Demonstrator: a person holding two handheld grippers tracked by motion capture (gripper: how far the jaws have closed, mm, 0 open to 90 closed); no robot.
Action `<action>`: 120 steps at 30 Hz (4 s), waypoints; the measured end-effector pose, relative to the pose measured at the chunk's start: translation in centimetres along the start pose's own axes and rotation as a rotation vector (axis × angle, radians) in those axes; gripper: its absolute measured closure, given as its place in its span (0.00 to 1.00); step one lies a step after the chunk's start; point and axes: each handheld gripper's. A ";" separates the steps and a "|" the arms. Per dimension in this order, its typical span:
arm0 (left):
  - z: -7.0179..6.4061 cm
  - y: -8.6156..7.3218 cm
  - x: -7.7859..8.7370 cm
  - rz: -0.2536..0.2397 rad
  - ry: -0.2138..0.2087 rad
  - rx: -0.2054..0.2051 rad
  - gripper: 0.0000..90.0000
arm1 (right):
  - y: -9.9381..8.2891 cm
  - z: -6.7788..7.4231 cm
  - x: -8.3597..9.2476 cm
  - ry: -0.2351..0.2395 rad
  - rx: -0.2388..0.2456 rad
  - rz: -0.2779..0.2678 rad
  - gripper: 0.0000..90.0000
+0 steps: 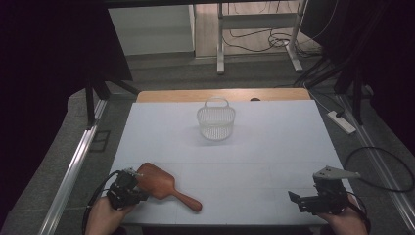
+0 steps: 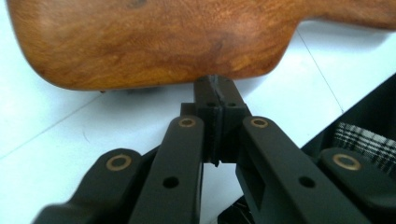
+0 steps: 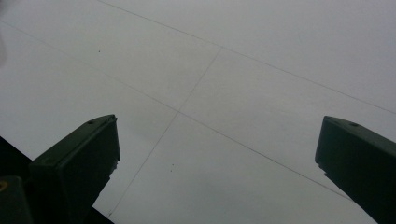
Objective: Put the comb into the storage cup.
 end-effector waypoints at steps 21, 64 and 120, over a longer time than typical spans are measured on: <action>0.0 2.0 -1.9 0.037 0.048 -0.014 0.99 | 0.0 0.0 -0.1 0.000 0.001 0.003 0.00; 2.6 12.6 -5.5 0.014 0.115 -0.058 0.99 | 0.0 -0.1 -0.1 0.001 -0.008 0.007 0.00; 1.9 6.3 0.6 -0.232 0.010 -0.079 0.15 | 0.0 0.0 0.0 0.004 0.002 -0.004 0.00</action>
Point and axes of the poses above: each handheld gripper's, and its own axes: x roughly backward along the jaws, y roughly out of its top, z roughly to its left, and after that the axes turned 6 degrees about -z, right-handed
